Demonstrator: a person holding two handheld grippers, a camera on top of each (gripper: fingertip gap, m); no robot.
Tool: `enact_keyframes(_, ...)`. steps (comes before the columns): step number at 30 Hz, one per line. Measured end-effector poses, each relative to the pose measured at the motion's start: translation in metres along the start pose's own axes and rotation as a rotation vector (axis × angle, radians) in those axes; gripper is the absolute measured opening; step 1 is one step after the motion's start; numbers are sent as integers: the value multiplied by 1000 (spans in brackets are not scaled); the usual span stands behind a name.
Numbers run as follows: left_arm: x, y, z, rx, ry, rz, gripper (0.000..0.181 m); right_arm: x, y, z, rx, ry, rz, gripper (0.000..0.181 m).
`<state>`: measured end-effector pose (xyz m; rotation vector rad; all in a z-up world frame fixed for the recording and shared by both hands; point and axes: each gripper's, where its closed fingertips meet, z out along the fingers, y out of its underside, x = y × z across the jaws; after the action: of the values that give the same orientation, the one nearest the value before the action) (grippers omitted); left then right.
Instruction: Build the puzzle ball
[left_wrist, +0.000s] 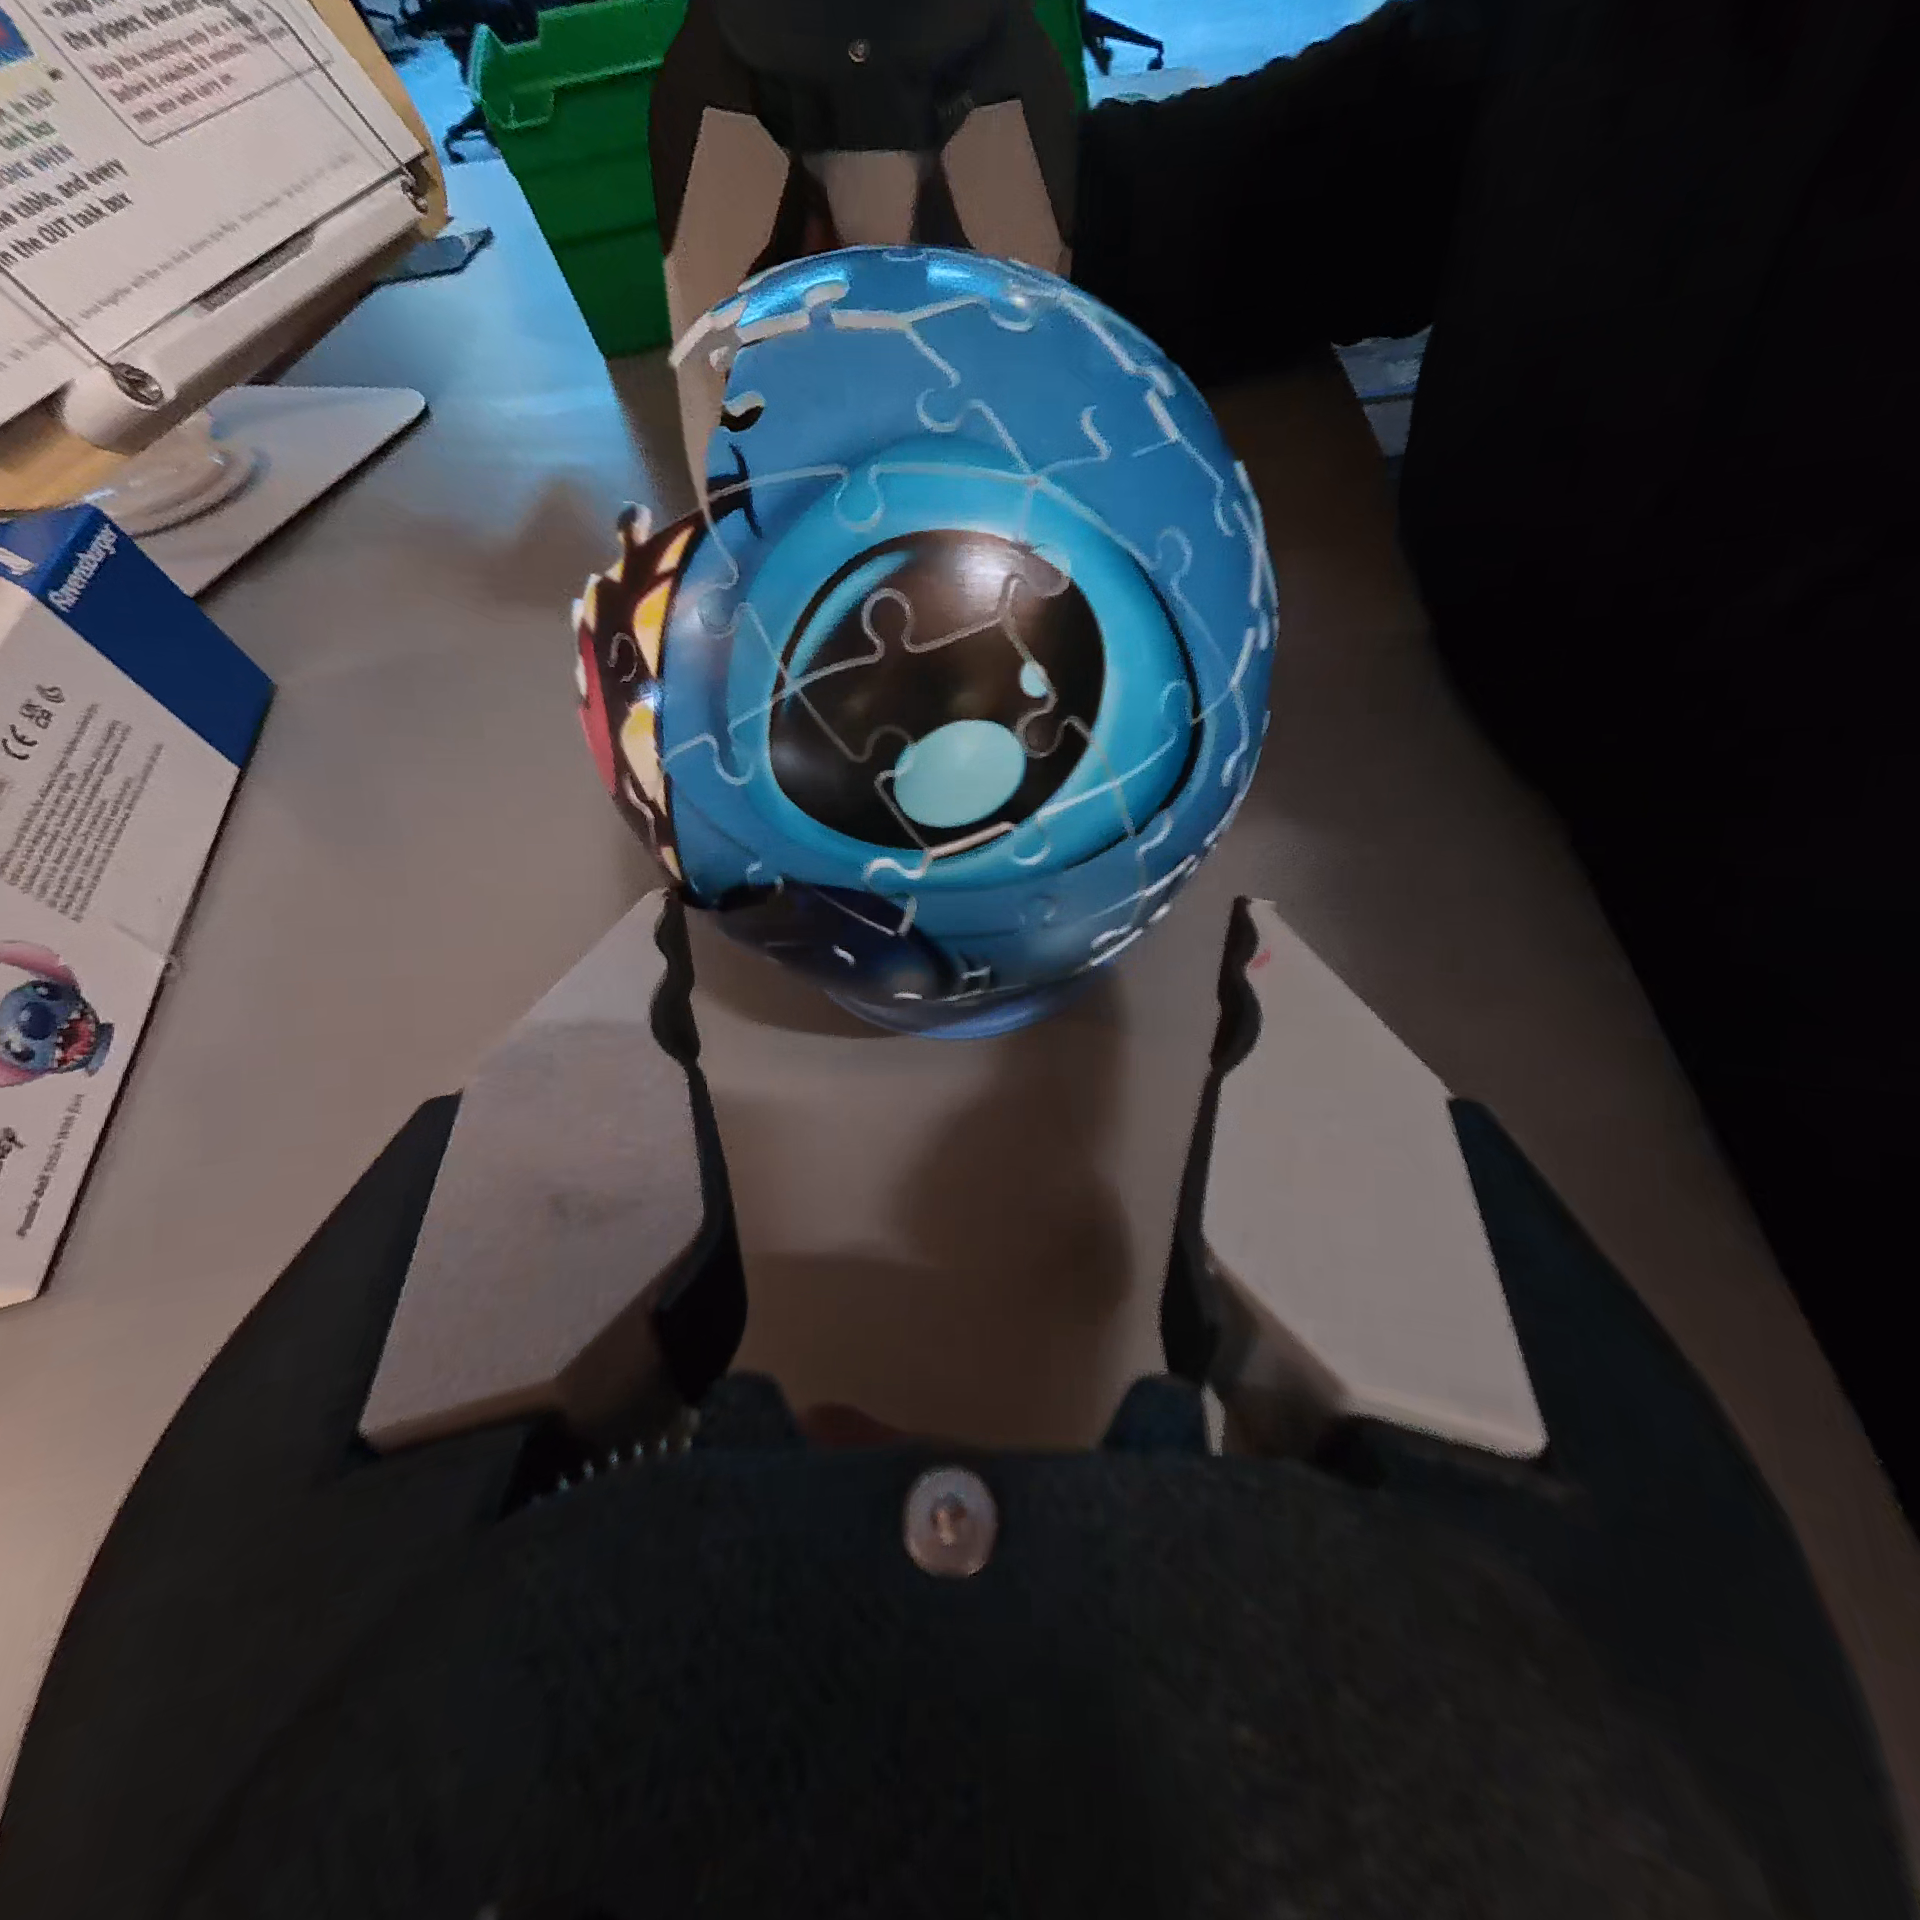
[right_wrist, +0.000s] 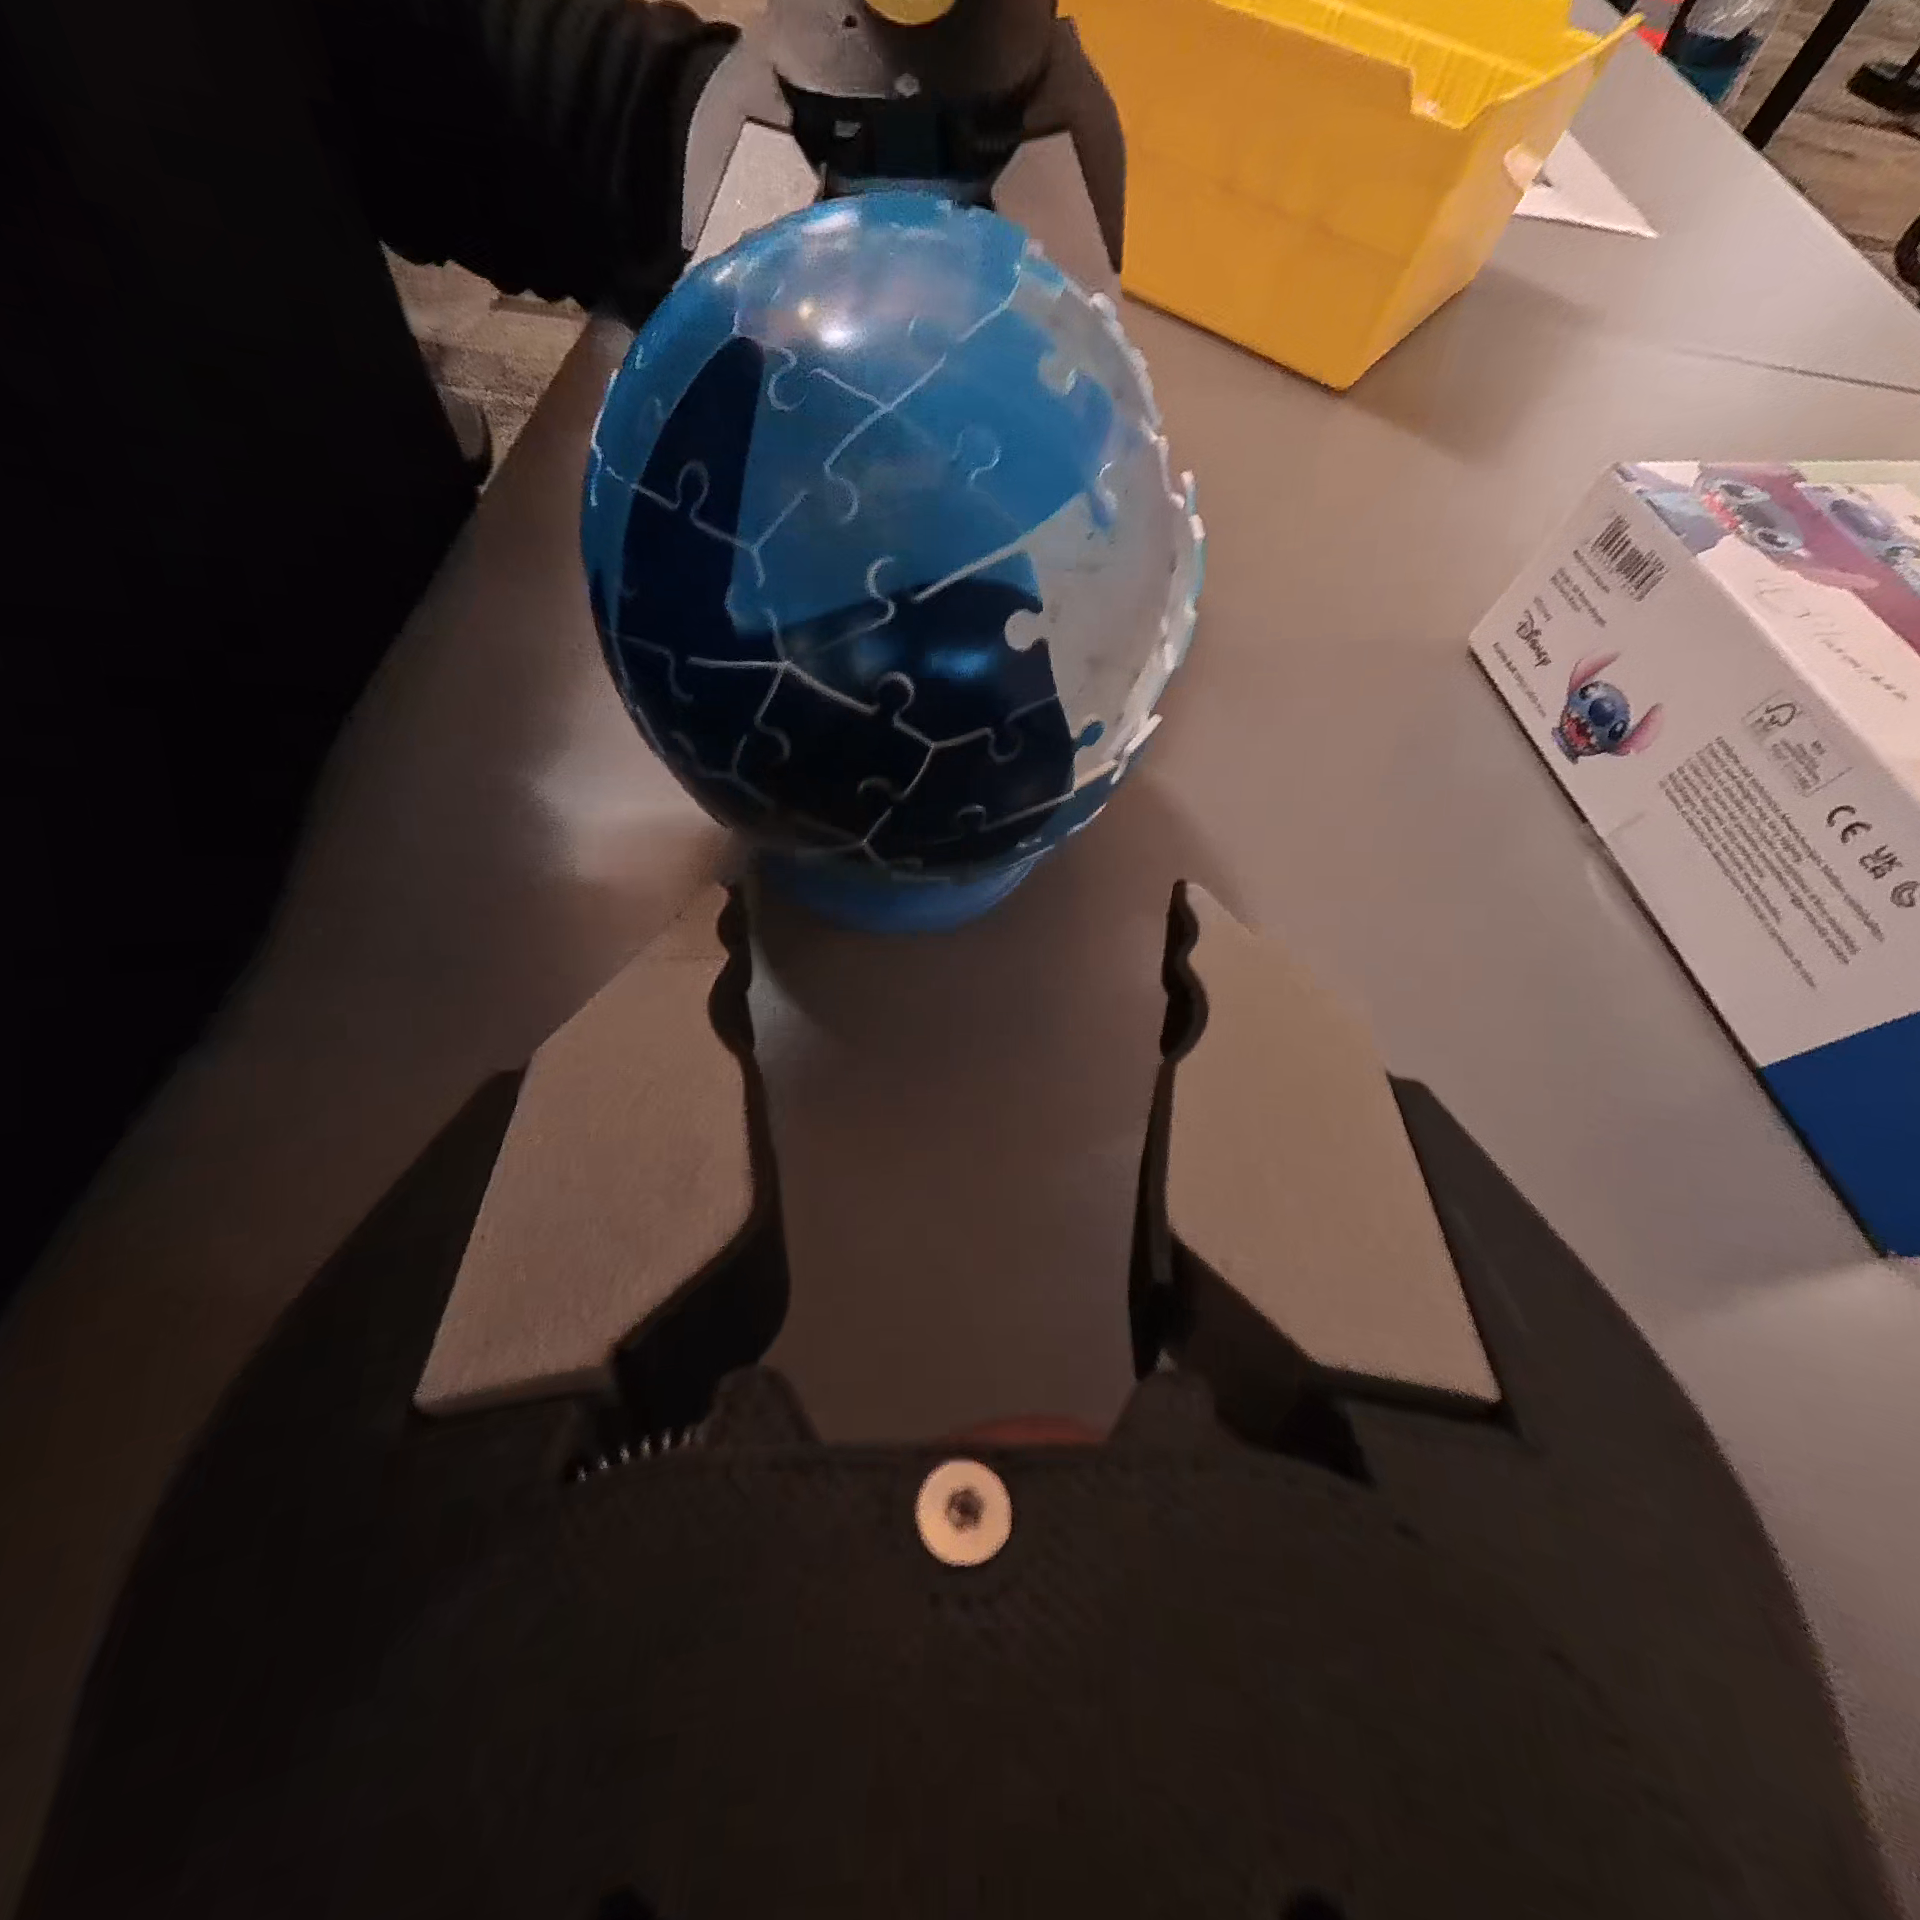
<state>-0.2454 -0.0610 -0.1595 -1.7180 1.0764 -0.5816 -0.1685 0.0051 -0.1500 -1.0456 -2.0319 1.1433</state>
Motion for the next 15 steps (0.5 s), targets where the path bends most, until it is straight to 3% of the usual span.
enact_keyframes(7,-6,2,3,-13,14,16,100,-6,-14,12,72,64,-35,86)
enact_keyframes(15,-8,16,3,-104,-36,124,101,-9,-4,25,-7,189,-194,89)
